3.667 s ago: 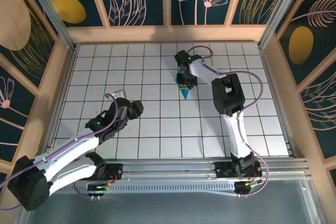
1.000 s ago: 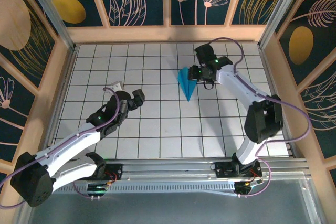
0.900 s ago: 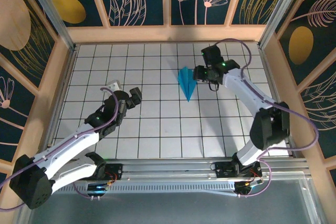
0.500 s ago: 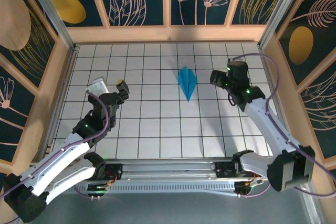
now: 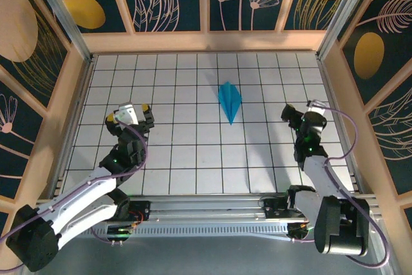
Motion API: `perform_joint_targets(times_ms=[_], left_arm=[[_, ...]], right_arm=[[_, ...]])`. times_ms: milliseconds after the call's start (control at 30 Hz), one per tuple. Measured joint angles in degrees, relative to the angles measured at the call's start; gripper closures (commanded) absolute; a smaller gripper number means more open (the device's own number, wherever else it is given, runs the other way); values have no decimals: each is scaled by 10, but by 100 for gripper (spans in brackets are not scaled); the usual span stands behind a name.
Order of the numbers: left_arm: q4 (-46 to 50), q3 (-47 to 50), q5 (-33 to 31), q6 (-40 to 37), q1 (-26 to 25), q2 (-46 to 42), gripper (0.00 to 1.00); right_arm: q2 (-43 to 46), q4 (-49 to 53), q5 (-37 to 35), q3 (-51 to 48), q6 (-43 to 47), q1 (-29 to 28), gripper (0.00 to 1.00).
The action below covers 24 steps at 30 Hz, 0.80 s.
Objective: Fold a paper plane with a square sheet of paper (fold left side to right side)
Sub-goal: Reset both arms
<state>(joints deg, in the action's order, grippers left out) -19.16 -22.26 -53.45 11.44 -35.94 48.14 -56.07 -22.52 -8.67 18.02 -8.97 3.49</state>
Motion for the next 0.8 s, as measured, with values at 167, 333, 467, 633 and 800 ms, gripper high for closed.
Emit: perform_joint_targets(times_ms=[167, 333, 467, 633, 800], left_arm=[[-53, 18, 5, -14, 49, 42, 1], [-116, 40, 27, -24, 97, 102, 1], [-166, 40, 52, -50, 117, 169, 1], [-256, 40, 88, -78, 155, 241, 1], [-346, 45, 125, -104, 186, 296, 1]], right_arm=[[-88, -173, 35, -64, 13, 3, 1], [-196, -346, 64, -90, 19, 3, 1], [-252, -438, 91, -90, 34, 4, 1], [-337, -537, 110, -96, 42, 6, 1], [-338, -548, 113, -83, 43, 6, 1]])
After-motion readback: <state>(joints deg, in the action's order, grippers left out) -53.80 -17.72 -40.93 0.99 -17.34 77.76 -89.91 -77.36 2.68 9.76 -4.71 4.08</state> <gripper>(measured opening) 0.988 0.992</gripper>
